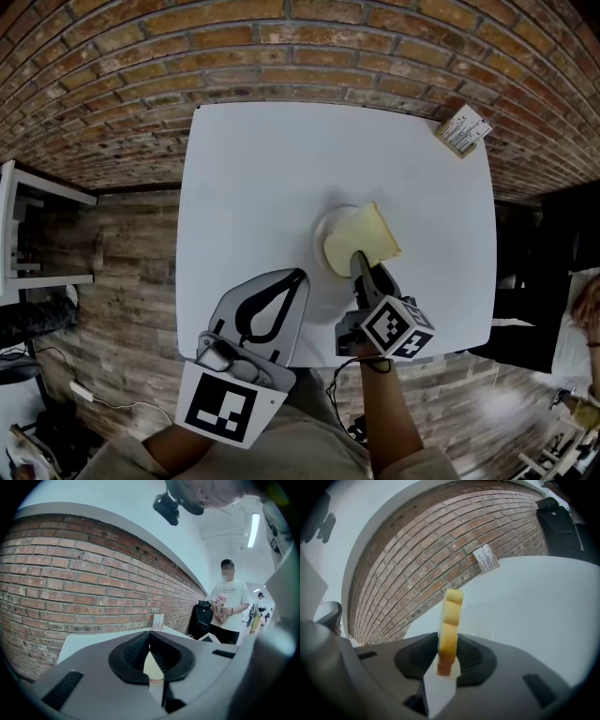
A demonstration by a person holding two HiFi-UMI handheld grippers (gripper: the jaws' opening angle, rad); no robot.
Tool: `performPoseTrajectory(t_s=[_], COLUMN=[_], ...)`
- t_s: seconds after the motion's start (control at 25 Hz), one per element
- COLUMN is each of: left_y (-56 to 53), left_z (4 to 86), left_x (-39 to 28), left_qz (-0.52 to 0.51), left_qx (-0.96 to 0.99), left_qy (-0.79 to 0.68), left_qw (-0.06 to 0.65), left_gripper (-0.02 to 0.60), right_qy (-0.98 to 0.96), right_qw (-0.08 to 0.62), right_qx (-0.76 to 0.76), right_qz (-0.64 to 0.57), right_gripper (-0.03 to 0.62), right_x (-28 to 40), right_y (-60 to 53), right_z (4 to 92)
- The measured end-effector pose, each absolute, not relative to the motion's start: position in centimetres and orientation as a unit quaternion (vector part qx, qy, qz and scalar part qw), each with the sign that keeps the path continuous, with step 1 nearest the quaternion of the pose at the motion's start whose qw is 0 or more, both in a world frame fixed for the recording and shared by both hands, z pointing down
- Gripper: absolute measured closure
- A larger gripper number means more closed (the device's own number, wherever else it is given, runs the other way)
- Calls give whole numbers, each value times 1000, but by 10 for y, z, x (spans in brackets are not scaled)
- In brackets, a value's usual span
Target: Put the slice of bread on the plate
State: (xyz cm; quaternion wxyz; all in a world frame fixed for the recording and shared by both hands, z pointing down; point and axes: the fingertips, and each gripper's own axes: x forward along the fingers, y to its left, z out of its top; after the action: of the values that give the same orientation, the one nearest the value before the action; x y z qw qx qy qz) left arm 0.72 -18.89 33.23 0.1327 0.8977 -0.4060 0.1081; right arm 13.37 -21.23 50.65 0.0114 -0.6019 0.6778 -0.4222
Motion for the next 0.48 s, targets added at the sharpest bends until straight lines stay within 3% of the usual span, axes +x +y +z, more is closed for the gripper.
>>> performPoseTrajectory(t_s=[0.48], left_y=[-186], left_z=[332], left_x=[5], left_qz=[106], left_qx=[896], left_qy=[-409], left_qw=[136], left_gripper=[572], right_qy=[648], right_qw=[-21], right_qx=[-627], right_qz=[-431], right_gripper=[448], right_x=[142], right_y=[-211], right_z=[516])
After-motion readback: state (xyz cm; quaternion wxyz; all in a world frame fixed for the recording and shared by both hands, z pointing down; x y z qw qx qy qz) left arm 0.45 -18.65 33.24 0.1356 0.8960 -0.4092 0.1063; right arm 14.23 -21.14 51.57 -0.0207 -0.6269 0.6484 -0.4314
